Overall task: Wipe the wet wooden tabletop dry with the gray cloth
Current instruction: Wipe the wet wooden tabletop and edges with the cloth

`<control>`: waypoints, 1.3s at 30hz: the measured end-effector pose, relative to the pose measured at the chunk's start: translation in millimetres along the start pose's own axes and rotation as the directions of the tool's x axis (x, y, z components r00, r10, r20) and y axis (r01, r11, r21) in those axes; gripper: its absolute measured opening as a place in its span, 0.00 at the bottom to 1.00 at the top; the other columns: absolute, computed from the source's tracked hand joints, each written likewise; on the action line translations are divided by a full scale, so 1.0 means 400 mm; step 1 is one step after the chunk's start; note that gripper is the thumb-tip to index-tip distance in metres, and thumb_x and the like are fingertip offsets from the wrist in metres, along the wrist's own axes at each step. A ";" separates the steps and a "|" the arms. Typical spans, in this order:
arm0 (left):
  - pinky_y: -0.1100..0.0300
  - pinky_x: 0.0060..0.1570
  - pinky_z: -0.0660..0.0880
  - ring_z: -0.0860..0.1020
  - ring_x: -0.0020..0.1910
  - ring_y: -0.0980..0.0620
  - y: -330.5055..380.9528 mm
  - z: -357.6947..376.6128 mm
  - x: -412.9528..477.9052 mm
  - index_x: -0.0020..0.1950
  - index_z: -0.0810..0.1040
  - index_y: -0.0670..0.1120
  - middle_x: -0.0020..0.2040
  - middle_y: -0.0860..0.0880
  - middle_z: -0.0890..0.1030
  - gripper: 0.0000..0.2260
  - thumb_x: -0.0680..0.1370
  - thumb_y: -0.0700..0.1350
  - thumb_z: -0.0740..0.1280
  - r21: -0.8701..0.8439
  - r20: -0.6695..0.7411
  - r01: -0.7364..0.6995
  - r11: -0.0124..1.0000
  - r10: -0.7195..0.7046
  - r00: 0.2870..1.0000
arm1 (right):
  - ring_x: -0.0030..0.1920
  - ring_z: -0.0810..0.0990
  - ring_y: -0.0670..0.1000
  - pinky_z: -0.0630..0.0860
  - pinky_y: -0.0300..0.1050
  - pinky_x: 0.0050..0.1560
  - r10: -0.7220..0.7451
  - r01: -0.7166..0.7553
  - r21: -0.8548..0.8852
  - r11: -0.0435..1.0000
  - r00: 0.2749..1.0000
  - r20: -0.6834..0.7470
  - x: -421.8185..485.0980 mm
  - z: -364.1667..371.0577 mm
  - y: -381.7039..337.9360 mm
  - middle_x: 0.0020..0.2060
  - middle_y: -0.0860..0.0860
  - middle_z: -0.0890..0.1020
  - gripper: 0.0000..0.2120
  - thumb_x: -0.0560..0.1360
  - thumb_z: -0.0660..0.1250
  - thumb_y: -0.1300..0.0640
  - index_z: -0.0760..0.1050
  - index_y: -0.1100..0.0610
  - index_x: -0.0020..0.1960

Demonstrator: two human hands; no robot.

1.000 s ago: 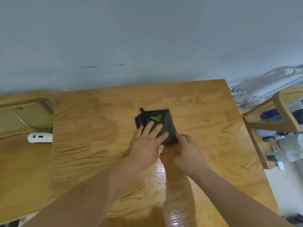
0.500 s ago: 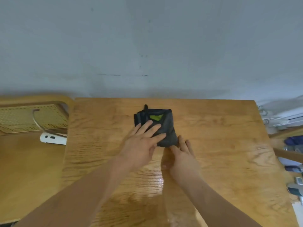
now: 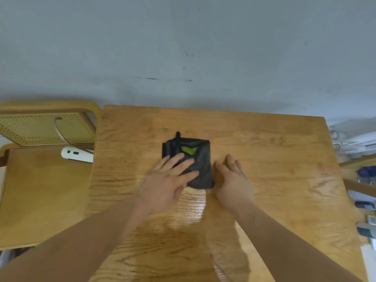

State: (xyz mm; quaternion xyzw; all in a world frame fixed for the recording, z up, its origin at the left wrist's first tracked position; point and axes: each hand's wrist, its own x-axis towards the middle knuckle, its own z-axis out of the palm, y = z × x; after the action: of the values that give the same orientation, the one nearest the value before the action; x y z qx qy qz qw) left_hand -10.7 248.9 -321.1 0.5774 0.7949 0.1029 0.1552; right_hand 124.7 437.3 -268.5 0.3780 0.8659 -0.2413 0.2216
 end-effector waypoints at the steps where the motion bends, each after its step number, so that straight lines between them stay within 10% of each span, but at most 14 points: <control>1: 0.45 0.80 0.51 0.50 0.83 0.51 -0.020 -0.009 -0.028 0.78 0.65 0.62 0.82 0.57 0.59 0.20 0.86 0.52 0.55 0.013 0.058 -0.122 0.992 0.121 0.991 | 0.82 0.43 0.53 0.58 0.48 0.78 -0.009 0.009 0.003 1.000 1.000 0.012 -0.002 -0.002 0.006 0.82 0.43 0.44 0.41 0.75 0.73 0.45 0.56 0.41 0.81; 4: 0.47 0.80 0.53 0.51 0.82 0.54 -0.130 -0.051 -0.050 0.79 0.64 0.64 0.82 0.59 0.59 0.20 0.86 0.55 0.54 0.079 0.115 -0.219 0.972 0.210 0.971 | 0.82 0.45 0.49 0.55 0.47 0.78 -0.001 -0.006 0.108 0.994 0.998 0.065 -0.004 -0.023 0.028 0.82 0.42 0.47 0.43 0.73 0.76 0.47 0.56 0.44 0.81; 7: 0.44 0.78 0.59 0.53 0.82 0.50 -0.123 -0.066 -0.047 0.78 0.66 0.61 0.82 0.56 0.61 0.21 0.85 0.54 0.54 0.041 0.051 0.121 0.992 -0.123 0.991 | 0.79 0.61 0.51 0.60 0.39 0.72 -0.010 0.024 0.267 0.963 0.998 -0.056 -0.021 -0.039 0.052 0.81 0.47 0.59 0.34 0.75 0.73 0.53 0.65 0.50 0.79; 11: 0.43 0.78 0.58 0.57 0.80 0.44 0.123 0.029 -0.073 0.76 0.71 0.56 0.79 0.51 0.65 0.20 0.83 0.48 0.59 -0.123 -0.147 0.508 0.852 -0.522 0.840 | 0.62 0.78 0.53 0.68 0.37 0.58 -0.040 0.107 0.295 0.949 0.974 -0.223 -0.111 -0.008 0.056 0.65 0.50 0.75 0.18 0.79 0.67 0.56 0.77 0.55 0.68; 16: 0.39 0.76 0.63 0.61 0.79 0.45 0.384 0.152 -0.275 0.73 0.71 0.60 0.78 0.53 0.68 0.23 0.78 0.49 0.65 0.032 -0.047 0.028 0.999 -0.026 0.999 | 0.48 0.76 0.48 0.66 0.34 0.51 -0.100 0.155 0.318 0.935 0.978 -0.181 -0.271 0.085 0.114 0.54 0.50 0.75 0.10 0.80 0.65 0.56 0.80 0.54 0.60; 19: 0.43 0.77 0.61 0.60 0.80 0.49 0.334 0.144 -0.370 0.74 0.71 0.61 0.78 0.55 0.68 0.20 0.82 0.49 0.63 0.054 0.067 -0.247 0.967 0.243 0.968 | 0.50 0.76 0.49 0.65 0.36 0.47 -0.157 0.169 0.280 0.945 0.985 -0.064 -0.376 0.125 0.184 0.49 0.48 0.75 0.09 0.81 0.63 0.56 0.79 0.53 0.58; 22: 0.44 0.75 0.64 0.60 0.80 0.49 0.303 0.123 -0.418 0.74 0.72 0.59 0.78 0.54 0.68 0.19 0.83 0.49 0.62 0.051 -0.001 0.117 0.992 -0.117 0.993 | 0.48 0.74 0.49 0.64 0.36 0.46 -0.198 0.196 0.274 0.942 0.980 -0.022 -0.466 0.153 0.236 0.44 0.44 0.73 0.08 0.80 0.64 0.59 0.79 0.52 0.55; 26: 0.45 0.79 0.55 0.52 0.81 0.47 0.468 0.173 -0.452 0.76 0.69 0.58 0.82 0.53 0.60 0.19 0.84 0.50 0.58 -0.214 -0.134 0.683 0.698 -0.714 0.688 | 0.51 0.78 0.49 0.68 0.36 0.48 -0.188 0.169 0.328 0.929 0.982 0.027 -0.544 0.197 0.266 0.53 0.50 0.80 0.09 0.79 0.64 0.56 0.81 0.51 0.57; 34: 0.44 0.77 0.60 0.62 0.79 0.50 0.548 0.273 -0.611 0.69 0.78 0.59 0.76 0.55 0.71 0.18 0.81 0.47 0.62 -0.173 -0.165 0.237 0.956 -0.266 0.950 | 0.48 0.80 0.52 0.75 0.42 0.47 -0.300 0.274 0.231 0.934 0.950 0.085 -0.612 0.260 0.214 0.52 0.53 0.84 0.11 0.81 0.63 0.58 0.81 0.56 0.59; 37: 0.43 0.75 0.65 0.63 0.78 0.49 0.459 0.273 -0.752 0.69 0.78 0.57 0.76 0.54 0.71 0.17 0.82 0.50 0.60 -0.181 -0.208 0.424 0.888 -0.456 0.866 | 0.50 0.78 0.49 0.71 0.39 0.50 -0.348 0.316 0.212 0.925 0.928 0.134 -0.621 0.284 0.157 0.53 0.50 0.82 0.11 0.80 0.63 0.57 0.80 0.54 0.60; 39: 0.41 0.72 0.69 0.65 0.77 0.46 0.400 0.266 -0.842 0.69 0.79 0.55 0.75 0.52 0.73 0.18 0.81 0.53 0.59 -0.284 -0.265 0.616 0.735 -0.678 0.686 | 0.54 0.80 0.49 0.71 0.38 0.52 -0.394 0.362 0.196 0.911 0.906 0.158 -0.624 0.306 0.119 0.56 0.49 0.81 0.12 0.80 0.63 0.56 0.80 0.53 0.61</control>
State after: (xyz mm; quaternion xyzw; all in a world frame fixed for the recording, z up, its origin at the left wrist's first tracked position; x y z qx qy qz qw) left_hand 266.0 -22.8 -322.0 0.2147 0.9498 0.2107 0.0862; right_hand 339.5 257.4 -235.4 0.1940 0.8745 -0.3849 0.2223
